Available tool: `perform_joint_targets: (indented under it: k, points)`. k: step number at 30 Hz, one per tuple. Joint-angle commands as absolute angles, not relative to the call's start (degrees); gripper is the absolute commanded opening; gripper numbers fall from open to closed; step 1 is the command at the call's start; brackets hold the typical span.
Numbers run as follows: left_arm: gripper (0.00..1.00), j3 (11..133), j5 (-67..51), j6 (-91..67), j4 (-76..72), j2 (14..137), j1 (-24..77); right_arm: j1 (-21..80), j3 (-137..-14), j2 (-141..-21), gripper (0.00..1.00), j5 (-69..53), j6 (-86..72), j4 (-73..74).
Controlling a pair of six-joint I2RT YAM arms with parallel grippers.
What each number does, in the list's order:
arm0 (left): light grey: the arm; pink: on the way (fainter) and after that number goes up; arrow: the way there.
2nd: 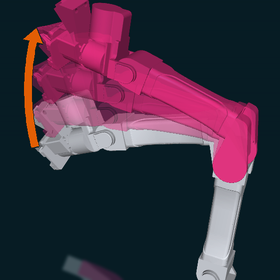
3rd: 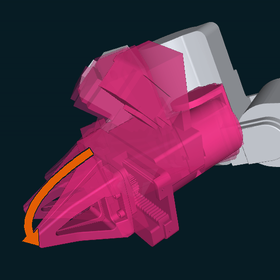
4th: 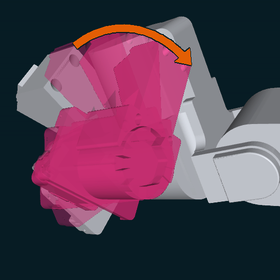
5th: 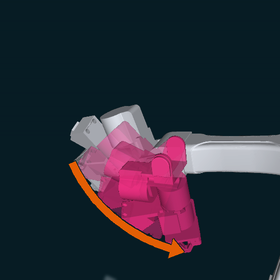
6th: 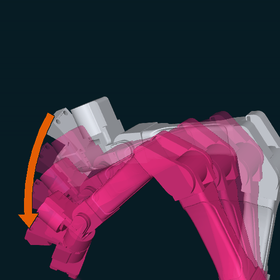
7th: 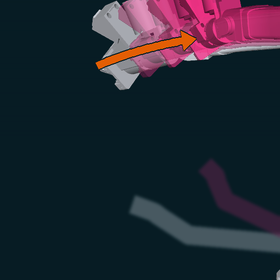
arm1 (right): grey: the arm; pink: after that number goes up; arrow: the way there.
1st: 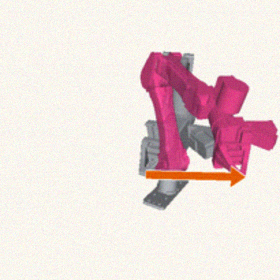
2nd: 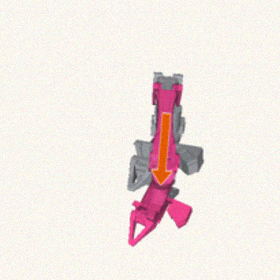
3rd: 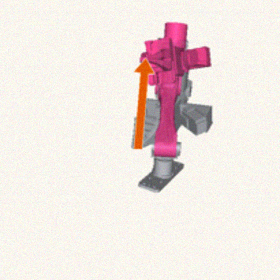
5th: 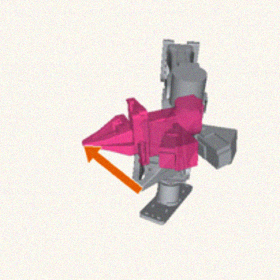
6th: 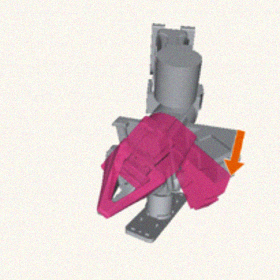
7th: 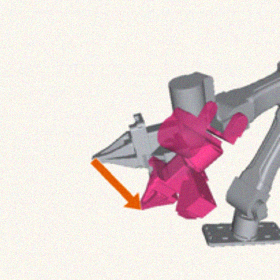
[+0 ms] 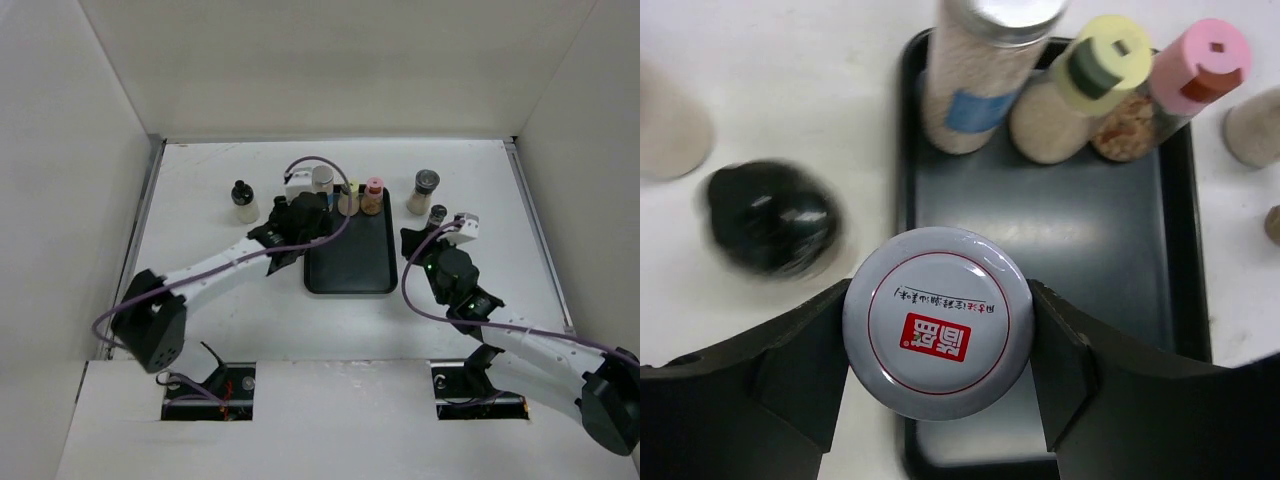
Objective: Organize the condiment bottles
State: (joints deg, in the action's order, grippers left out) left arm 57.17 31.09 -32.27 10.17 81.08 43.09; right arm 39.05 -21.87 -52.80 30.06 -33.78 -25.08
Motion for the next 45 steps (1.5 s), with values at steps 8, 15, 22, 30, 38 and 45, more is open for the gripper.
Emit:
perform_joint_targets:
  k: [8, 15, 22, 30, 38, 45]
  points:
    - [0.25, 75.7, 28.7, -25.8, -7.2, 103.5, 42.0, 37.0, -20.7, -53.6, 0.65, 29.2, -37.9, -26.7]
    - [0.26, 81.2, 29.1, -24.3, -7.5, 111.1, 40.4, 37.0, -20.7, -54.8, 0.73, 26.8, -38.0, -28.1]
    - [0.47, 80.4, 28.7, -24.3, -5.8, 112.1, 41.0, 37.0, -20.6, -54.4, 0.79, 26.8, -38.1, -28.1]
    - [0.74, 76.5, 29.4, -24.3, -0.4, 106.0, 43.6, 37.1, -20.8, -54.8, 0.79, 26.8, -37.7, -28.1]
    - [0.79, 71.6, 32.3, -24.1, -0.5, 97.1, 46.0, 37.2, -20.9, -54.7, 0.79, 27.0, -37.4, -28.0]
    - [0.76, 60.3, 40.5, -24.8, 1.1, 83.4, 44.2, 36.9, -20.7, -54.8, 0.67, 26.8, -37.5, -28.1]
